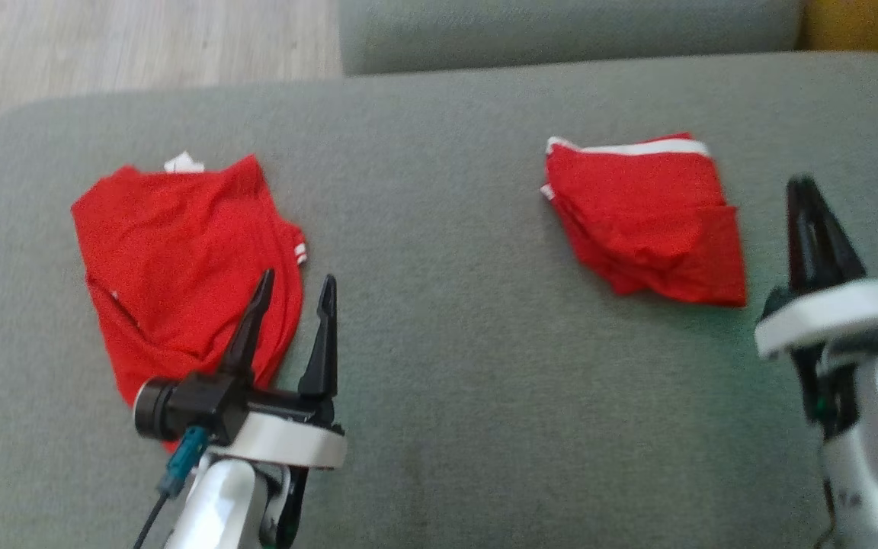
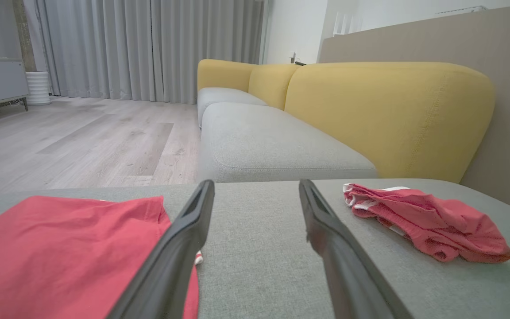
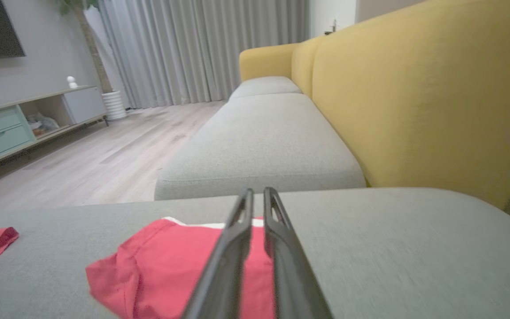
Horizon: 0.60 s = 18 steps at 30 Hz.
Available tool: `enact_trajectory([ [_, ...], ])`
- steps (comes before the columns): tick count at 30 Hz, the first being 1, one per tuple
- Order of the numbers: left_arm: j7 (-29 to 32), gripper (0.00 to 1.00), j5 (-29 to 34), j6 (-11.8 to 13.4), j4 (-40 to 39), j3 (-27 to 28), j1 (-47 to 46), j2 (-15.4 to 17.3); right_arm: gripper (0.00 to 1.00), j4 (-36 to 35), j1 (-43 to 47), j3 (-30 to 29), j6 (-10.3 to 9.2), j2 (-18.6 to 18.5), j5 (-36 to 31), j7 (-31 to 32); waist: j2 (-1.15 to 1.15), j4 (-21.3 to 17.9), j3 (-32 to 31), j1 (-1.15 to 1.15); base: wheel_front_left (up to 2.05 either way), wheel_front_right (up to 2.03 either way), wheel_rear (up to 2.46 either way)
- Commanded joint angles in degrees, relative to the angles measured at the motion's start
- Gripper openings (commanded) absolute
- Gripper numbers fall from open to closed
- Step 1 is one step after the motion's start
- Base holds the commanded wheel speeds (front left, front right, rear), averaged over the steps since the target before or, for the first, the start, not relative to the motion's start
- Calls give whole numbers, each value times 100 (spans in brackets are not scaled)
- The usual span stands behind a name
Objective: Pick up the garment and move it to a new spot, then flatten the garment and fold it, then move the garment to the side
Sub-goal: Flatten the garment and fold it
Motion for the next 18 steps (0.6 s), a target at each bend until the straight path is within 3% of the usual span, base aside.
enact_trajectory([
  [1, -46, 100, 72, -33, -178, 109, -314, 7, 0, -144, -512, 51, -10, -34, -83, 69, 0, 313, 416, -1, 0, 0, 0],
  [5, -46, 100, 38, -46, -175, -8, -485, 5, 0, 407, -1090, -135, -10, 77, -181, 306, 0, 567, 743, -1, 0, 0, 0],
  [10, -46, 100, -10, -17, -161, -86, -598, 5, 0, 1611, -1624, -486, -10, 212, -642, 404, 0, 731, 884, -1, 0, 0, 0],
  [15, -46, 100, -39, 14, -96, -75, -633, 5, 0, 2745, -1826, -864, -10, 434, -955, 236, 0, 721, 722, -1, 0, 0, 0],
  [18, -46, 100, -48, 46, -97, -66, -601, 4, 0, 3219, -1942, -779, -10, 562, -1061, -151, 0, 628, 577, -1, 0, 0, 0],
])
